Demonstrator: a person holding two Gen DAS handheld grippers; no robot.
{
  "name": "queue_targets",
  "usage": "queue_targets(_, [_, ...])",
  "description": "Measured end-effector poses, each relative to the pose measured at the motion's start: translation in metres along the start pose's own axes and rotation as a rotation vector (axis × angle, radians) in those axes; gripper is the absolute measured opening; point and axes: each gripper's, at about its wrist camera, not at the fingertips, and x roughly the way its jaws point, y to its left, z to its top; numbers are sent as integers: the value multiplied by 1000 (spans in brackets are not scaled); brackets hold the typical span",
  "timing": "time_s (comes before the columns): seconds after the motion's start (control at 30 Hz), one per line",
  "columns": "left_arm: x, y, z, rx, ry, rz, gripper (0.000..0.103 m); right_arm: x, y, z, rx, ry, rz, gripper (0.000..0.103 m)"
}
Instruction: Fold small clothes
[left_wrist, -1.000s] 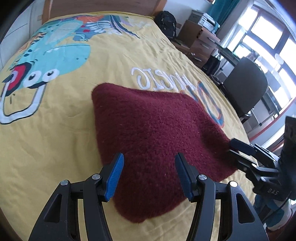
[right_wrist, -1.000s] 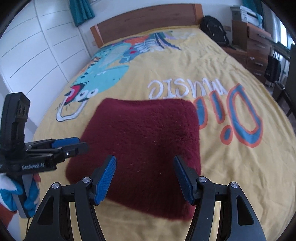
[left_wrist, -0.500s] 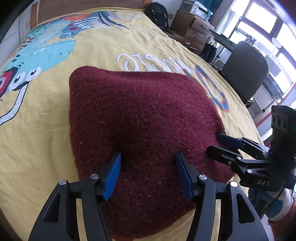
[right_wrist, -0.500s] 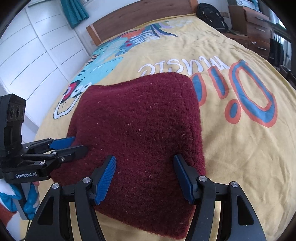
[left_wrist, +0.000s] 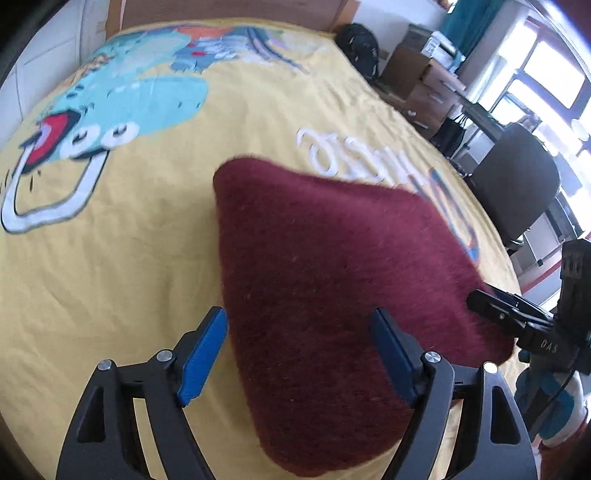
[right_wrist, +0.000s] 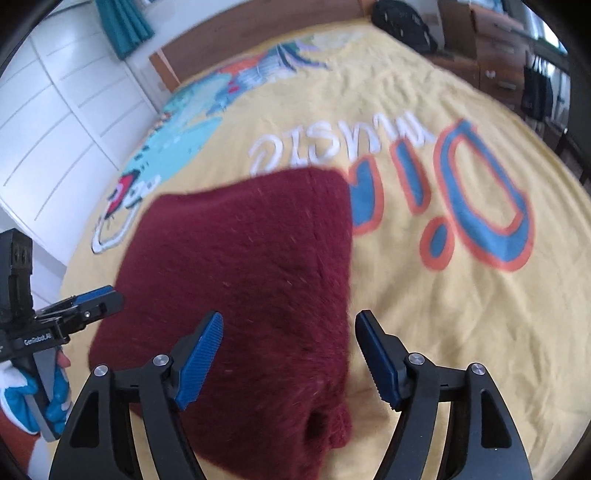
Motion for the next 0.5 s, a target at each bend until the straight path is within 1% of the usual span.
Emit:
queue_targets(0.07, [6, 4, -1, -24, 14, -22, 76, 14, -7, -2, 14, 50, 28, 76])
queue_targets(0.13, [12, 11, -1, -58, 23, -45, 85, 24, -14, -3, 35, 87, 59, 77])
queue_targets(0.2, [18, 17, 0, -87, 33, -61, 88, 34, -22, -4, 65, 117, 110, 77])
queue_targets(0.27, [24, 24, 0, -119, 53, -92, 89, 40, -27, -5, 78, 137, 142, 76])
queue_targets(0.3, [28, 28, 0, -143, 66, -120, 90, 44, -29, -5, 82, 145, 161, 76])
queue_targets(0.37, [34, 36, 1, -185, 82, -177, 90, 48, -31, -5, 93, 159, 202, 69])
queue_targets(0.43, [39, 44, 2, -226, 93, -224, 90, 54, -36, -6, 118, 176, 251, 64])
queue_targets(0.47, [43, 48, 3, -249, 99, -260, 90, 56, -39, -6, 130, 181, 271, 63])
queue_targets(0.5, [46, 50, 3, -263, 101, -286, 89, 58, -43, -6, 145, 185, 298, 60])
